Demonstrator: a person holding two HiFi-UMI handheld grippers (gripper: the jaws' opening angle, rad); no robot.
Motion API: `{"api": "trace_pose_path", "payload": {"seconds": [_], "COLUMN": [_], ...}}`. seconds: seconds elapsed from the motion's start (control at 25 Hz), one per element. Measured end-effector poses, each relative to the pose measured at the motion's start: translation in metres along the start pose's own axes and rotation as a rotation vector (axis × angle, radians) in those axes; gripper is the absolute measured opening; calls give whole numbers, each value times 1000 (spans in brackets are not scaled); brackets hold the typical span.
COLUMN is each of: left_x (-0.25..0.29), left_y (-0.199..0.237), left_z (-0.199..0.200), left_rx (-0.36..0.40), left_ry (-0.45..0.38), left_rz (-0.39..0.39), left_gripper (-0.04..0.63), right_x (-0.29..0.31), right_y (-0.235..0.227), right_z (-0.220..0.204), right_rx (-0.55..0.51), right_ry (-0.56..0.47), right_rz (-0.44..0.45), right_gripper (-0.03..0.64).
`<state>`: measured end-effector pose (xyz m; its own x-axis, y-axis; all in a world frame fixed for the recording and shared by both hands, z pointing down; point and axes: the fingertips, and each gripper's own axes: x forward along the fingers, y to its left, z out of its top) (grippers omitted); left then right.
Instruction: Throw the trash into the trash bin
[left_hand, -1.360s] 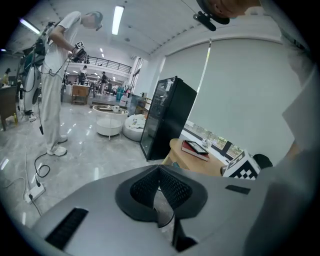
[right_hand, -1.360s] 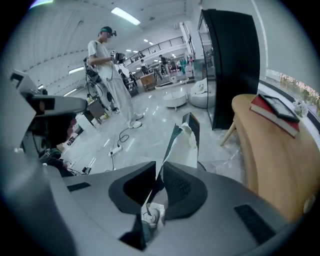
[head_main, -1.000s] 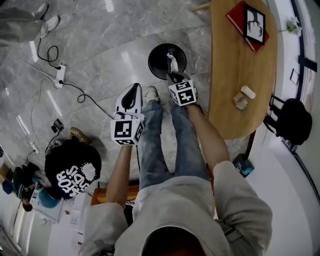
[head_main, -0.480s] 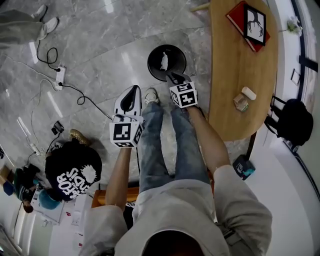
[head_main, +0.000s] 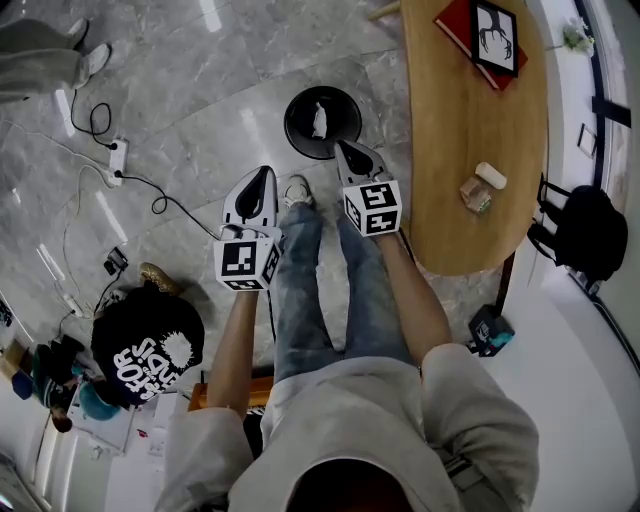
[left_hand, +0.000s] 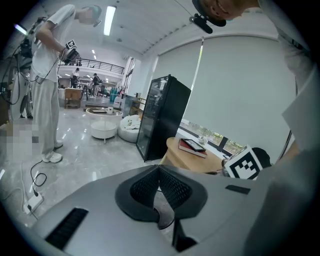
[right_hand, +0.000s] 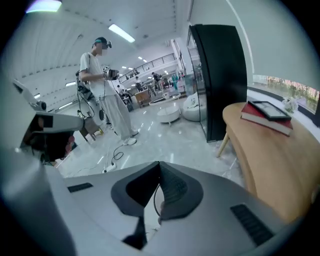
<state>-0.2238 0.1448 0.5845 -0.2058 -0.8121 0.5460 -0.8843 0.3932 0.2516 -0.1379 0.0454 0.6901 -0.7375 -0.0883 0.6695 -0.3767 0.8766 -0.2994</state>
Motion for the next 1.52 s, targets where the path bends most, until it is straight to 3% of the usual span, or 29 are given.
{"api": "trace_pose_path", "payload": {"seconds": [0.32,0.8,1.24,1.52], "left_x": [4,46,87,95], "left_y": [-25,-123,-265,-315], "left_z": [1,4,-10,-28], "left_rx": [30,120,258,312], "left_ry": [4,40,110,151], "left_rz": [-47,-217,-474,-554], "left_gripper": [18,18,18,18], "right_x": [-79,-157,-257,-299], "right_y": [-7,-81,-179,-211], "right_z": [32,23,-47,-107], "right_rx": [-15,67,239,341], "right_ry": [-155,-227,-246,-212], "right_rz": [-60,-217,-460,-561], "right_gripper": [29,29,29,29]}}
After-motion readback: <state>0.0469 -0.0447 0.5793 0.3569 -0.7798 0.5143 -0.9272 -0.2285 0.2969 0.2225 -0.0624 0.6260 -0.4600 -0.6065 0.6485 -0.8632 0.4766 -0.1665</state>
